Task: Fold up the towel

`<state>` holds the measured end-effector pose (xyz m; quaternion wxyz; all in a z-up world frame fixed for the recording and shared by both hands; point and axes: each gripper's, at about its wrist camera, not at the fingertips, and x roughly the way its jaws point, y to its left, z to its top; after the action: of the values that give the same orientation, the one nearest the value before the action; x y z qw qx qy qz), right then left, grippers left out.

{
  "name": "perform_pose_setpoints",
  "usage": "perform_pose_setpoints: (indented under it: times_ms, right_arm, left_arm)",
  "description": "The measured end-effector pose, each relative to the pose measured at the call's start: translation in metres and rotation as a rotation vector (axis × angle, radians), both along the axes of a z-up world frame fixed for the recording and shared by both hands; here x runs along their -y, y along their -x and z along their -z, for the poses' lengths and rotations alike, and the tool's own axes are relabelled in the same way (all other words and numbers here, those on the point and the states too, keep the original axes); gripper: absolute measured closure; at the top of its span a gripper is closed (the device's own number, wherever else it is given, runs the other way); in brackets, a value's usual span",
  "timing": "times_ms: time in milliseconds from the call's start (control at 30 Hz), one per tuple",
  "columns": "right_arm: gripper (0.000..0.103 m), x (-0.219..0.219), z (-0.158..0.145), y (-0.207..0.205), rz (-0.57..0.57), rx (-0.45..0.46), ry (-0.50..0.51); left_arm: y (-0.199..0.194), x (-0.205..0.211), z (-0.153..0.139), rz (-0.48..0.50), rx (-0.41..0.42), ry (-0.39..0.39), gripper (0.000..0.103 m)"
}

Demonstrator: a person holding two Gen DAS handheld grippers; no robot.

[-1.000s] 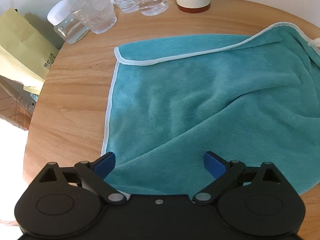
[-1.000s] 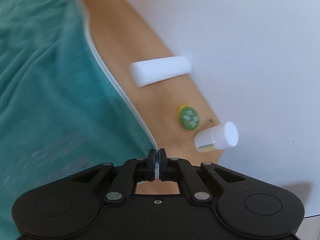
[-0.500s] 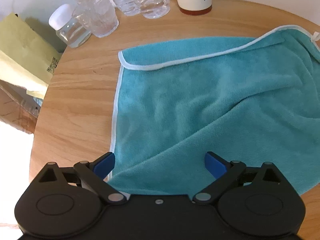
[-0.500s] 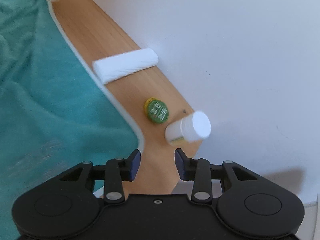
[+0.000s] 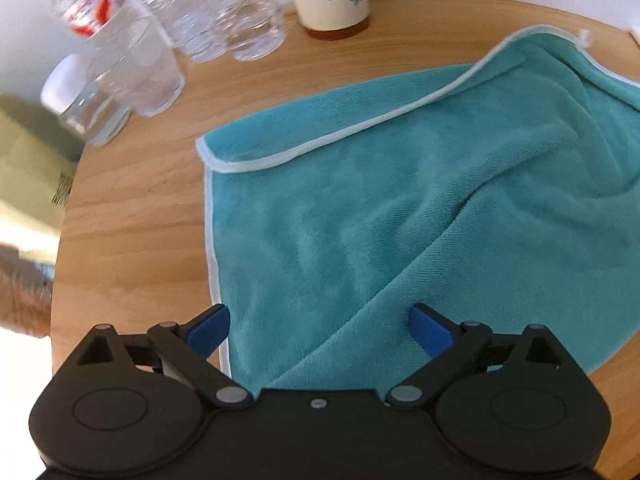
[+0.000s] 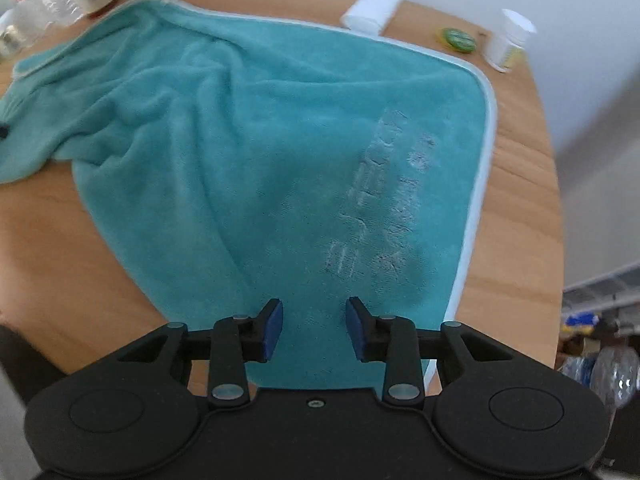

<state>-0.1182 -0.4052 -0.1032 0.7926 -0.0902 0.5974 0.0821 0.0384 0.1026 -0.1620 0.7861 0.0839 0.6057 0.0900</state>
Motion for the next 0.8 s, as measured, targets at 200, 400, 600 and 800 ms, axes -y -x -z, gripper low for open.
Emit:
perform_pose_setpoints:
  times_ms: [200,400,600,800]
  right_arm:
    - [0.070,0.026,0.005,-0.001,0.161,0.012,-0.019]
    - [0.070,0.040,0.004,-0.006,0.139,-0.019,-0.008]
    - [0.061,0.045,0.010,-0.023,0.110,-0.063,0.005]
    - [0.050,0.043,0.012,-0.035,0.085,-0.094,0.053]
  left_arm:
    - [0.003,-0.005,0.003,0.109,-0.002,-0.034,0.003]
    - [0.009,-0.013,0.004,0.135,-0.033,-0.061,0.003]
    - [0.026,-0.031,0.004,0.108,-0.068,-0.048,0.003]
    - [0.028,-0.040,0.003,0.075,-0.105,-0.016,0.008]
